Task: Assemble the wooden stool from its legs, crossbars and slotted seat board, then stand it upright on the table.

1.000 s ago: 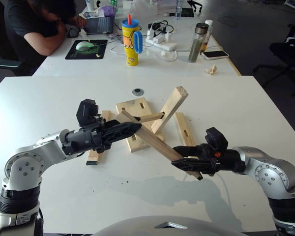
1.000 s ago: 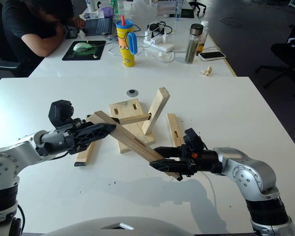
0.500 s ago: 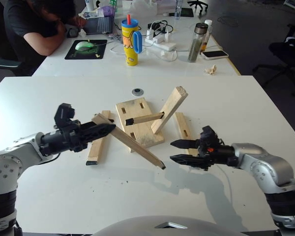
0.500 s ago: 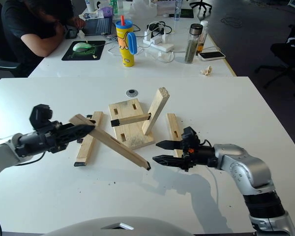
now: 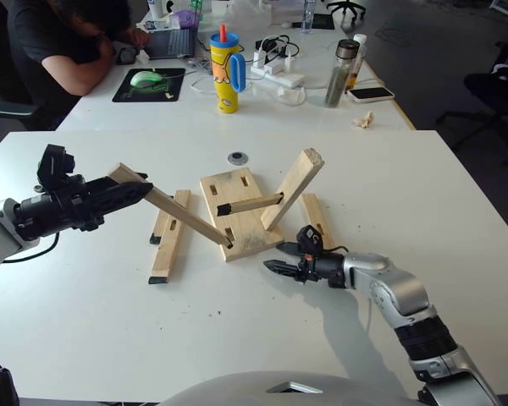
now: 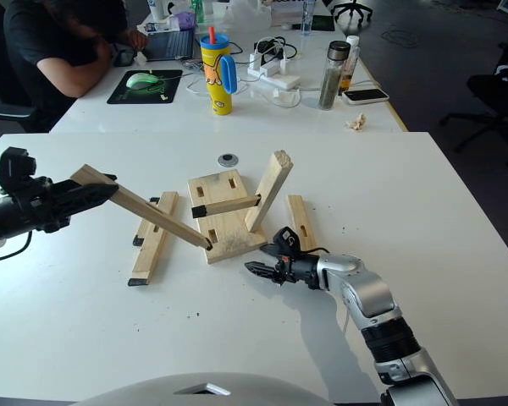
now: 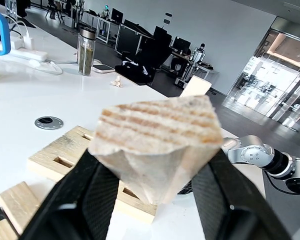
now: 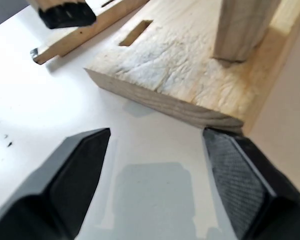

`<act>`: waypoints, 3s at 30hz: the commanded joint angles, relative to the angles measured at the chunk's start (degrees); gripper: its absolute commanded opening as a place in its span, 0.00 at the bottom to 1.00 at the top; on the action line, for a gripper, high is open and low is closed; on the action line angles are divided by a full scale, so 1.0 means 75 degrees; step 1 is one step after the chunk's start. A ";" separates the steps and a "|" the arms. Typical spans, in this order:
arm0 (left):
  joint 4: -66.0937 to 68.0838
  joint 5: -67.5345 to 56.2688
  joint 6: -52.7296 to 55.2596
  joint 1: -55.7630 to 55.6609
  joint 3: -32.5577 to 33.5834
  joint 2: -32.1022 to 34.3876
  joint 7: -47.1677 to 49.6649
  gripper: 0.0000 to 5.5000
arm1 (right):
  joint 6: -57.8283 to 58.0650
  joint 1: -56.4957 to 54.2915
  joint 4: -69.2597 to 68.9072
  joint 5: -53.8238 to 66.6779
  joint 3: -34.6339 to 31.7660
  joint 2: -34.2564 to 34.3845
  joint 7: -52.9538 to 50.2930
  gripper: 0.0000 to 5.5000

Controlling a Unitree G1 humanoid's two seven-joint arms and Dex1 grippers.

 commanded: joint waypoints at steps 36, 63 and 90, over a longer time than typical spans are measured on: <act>-0.0757 0.2478 -0.1265 -0.0984 -0.1734 -0.1114 0.0427 0.36 | -0.0503 -0.0163 -0.0079 -0.0271 -0.0364 0.1031 -0.0693 0.63; -0.0469 0.3858 -0.0900 -0.1547 -0.4463 -0.1559 0.0725 0.36 | 0.0027 -0.0216 0.0709 -0.1245 0.0824 0.0933 -0.0486 0.63; 0.1445 0.4736 -0.1290 -0.2284 -0.5526 -0.2191 0.0347 0.36 | -0.0562 -0.0354 -0.0073 -0.0213 -0.0188 0.1482 -0.0450 0.58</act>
